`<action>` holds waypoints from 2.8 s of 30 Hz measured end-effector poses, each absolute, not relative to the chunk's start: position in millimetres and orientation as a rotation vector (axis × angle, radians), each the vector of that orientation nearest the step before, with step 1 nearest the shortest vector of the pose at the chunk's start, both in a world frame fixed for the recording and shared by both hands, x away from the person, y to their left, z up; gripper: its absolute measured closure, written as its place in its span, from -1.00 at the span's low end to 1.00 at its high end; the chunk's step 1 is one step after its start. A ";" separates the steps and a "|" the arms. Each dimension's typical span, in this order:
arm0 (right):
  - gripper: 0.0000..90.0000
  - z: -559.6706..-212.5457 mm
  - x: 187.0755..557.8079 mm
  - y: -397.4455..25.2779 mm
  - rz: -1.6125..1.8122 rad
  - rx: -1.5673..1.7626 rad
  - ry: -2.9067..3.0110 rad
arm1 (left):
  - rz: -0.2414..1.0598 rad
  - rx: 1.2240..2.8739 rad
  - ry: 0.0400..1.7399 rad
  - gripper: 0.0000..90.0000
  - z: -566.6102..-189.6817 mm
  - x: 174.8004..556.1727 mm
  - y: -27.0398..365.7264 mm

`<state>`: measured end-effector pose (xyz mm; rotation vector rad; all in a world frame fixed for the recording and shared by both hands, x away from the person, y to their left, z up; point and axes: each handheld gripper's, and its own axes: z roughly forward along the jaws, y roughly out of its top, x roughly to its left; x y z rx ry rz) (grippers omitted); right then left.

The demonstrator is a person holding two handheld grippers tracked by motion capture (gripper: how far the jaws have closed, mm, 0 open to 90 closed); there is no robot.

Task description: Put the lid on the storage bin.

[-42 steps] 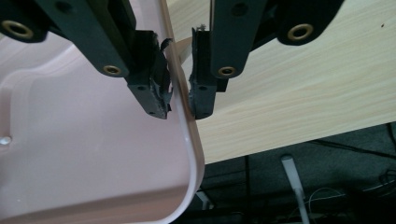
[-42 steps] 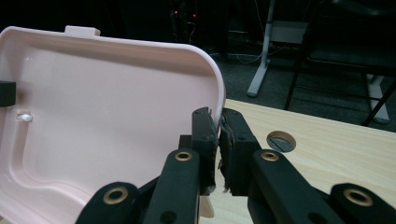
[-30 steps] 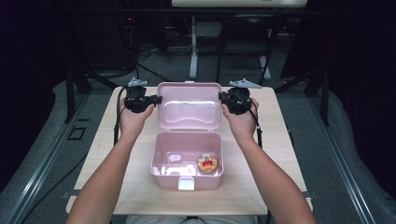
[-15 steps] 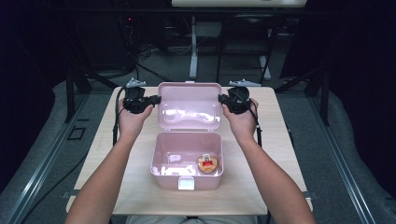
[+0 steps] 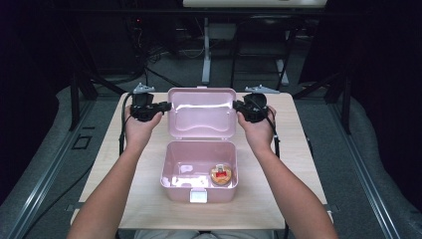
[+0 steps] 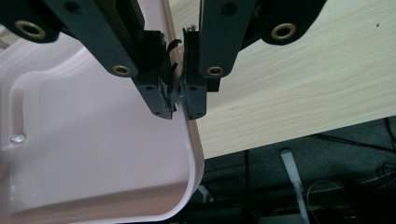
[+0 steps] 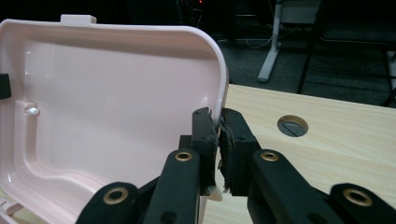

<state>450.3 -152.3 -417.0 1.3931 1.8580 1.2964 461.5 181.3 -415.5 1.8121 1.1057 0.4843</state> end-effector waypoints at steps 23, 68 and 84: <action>0.88 -404.6 426.7 -154.3 1.331 1.313 1.848 | 0.484 1.765 1.058 0.84 -405.6 440.5 187.3; 0.82 -391.8 367.8 -161.8 1.408 1.175 1.877 | 0.506 1.770 0.930 0.80 -390.1 380.0 197.1; 0.80 -392.0 351.4 -164.0 1.412 1.137 1.901 | 0.504 1.796 0.906 0.78 -388.5 364.3 198.7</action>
